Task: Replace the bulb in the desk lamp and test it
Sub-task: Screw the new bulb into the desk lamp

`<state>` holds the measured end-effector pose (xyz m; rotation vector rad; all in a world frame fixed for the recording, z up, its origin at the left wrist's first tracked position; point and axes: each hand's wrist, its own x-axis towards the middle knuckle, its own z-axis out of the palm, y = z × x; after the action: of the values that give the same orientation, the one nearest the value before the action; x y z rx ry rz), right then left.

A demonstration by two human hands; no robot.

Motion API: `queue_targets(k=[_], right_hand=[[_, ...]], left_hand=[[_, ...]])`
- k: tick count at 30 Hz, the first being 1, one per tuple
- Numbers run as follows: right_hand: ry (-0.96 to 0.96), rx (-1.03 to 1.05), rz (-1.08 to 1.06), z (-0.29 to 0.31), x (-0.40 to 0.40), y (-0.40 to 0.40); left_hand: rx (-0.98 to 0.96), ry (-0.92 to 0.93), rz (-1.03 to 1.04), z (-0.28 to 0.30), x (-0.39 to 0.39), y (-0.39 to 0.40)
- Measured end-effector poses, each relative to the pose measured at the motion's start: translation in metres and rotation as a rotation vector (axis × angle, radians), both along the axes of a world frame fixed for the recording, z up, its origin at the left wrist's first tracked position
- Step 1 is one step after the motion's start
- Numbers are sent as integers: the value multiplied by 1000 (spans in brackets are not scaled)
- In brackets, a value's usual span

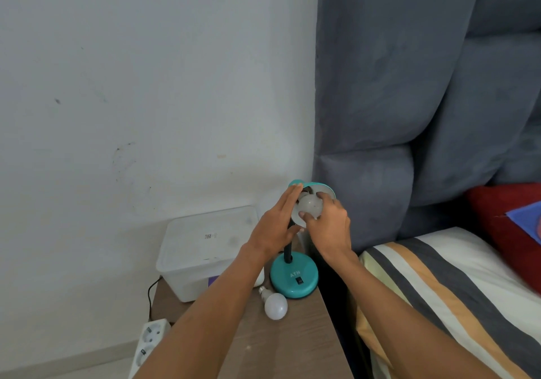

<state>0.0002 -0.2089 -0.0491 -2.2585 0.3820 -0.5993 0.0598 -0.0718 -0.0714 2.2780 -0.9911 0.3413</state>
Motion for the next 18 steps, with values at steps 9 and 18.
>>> queue_targets(k=[9, 18], right_hand=[[30, -262, 129, 5, 0, -6], [16, -95, 94, 5, 5, -2]], left_hand=[[-14, -9, -3, -1, -1, -2], [-5, -25, -4, -4, 1, -2]])
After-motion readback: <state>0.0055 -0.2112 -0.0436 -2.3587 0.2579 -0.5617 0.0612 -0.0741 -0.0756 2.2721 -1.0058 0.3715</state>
